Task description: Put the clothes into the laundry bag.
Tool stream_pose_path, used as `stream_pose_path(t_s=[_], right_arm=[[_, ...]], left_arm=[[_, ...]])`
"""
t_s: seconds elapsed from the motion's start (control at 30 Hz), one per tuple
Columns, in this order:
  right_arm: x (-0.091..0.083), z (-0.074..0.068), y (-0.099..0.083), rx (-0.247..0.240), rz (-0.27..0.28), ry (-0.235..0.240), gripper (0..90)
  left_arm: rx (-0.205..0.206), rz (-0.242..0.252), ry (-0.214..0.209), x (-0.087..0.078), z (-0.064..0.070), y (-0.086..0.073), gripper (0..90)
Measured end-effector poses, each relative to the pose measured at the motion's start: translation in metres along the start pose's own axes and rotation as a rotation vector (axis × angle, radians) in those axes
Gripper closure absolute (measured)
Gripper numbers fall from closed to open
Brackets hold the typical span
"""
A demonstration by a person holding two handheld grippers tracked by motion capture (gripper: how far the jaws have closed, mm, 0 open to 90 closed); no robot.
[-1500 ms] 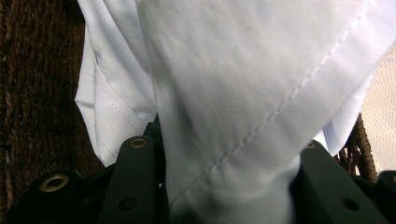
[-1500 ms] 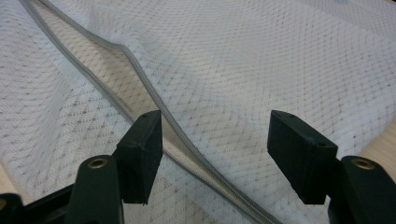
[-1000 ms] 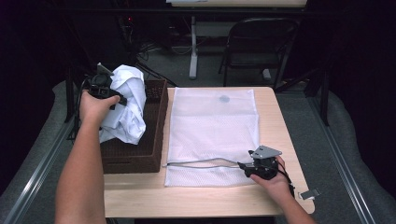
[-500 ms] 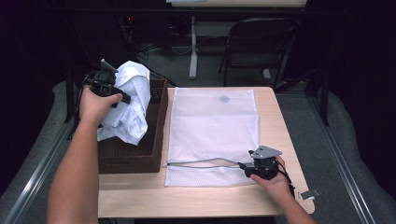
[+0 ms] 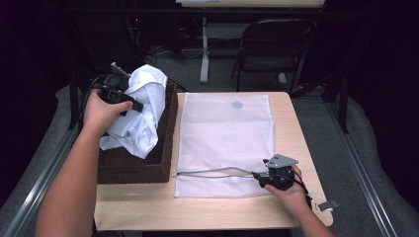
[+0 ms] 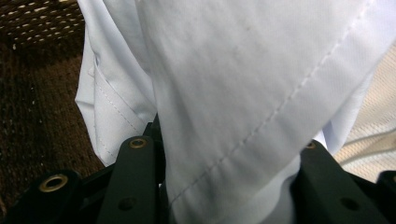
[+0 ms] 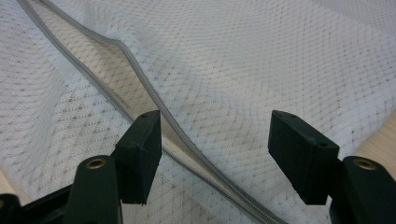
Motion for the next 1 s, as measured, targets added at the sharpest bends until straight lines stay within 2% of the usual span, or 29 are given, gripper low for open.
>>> stream_pose_path(t_s=[0.03,0.37,0.4,0.43,0.47,0.53,0.63,0.7,0.77,1.0], right_arm=[[0.000,0.000,0.000,-0.001,0.000,0.000,35.1],[0.001,0.000,0.000,-0.006,-0.006,0.003,35.1],[0.001,-0.001,0.000,-0.023,-0.007,0.003,35.7],[0.001,-0.002,0.001,-0.031,-0.012,0.003,35.7],[0.001,-0.003,0.002,-0.043,-0.012,0.001,35.7],[0.001,-0.005,0.003,-0.047,-0.013,0.003,35.7],[0.001,-0.008,0.009,-0.081,0.000,0.003,37.9],[0.000,-0.010,0.011,-0.086,0.011,0.021,42.0],[0.000,-0.012,0.012,-0.092,0.021,0.030,42.5],[0.001,-0.019,0.014,-0.065,0.032,0.085,45.3]], left_arm=[[0.026,-0.003,-0.003,-0.003,0.005,0.000,61.2],[0.096,-0.015,-0.023,-0.007,0.028,-0.004,61.3],[0.115,-0.010,-0.033,-0.008,0.035,-0.005,61.2],[0.115,-0.010,-0.033,-0.008,0.035,-0.005,61.3],[0.133,-0.001,-0.044,-0.010,0.041,-0.007,61.3],[0.141,-0.001,-0.049,-0.010,0.045,-0.007,61.3],[0.173,0.005,-0.065,-0.012,0.057,-0.010,61.3],[0.177,0.011,-0.074,-0.012,0.062,-0.011,61.3],[0.185,0.010,-0.084,-0.013,0.067,-0.012,61.2],[0.210,0.029,-0.107,-0.015,0.080,-0.013,61.2]])
Point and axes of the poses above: each handheld gripper's, and its own axes: x roughly forward along the jaws, y roughly out of its top, z roughly to its right, the point moved 7 cm from there along x, roughly forward along the jaws, and after that the axes turned 14 degrees about y, right-handed, at the moved point
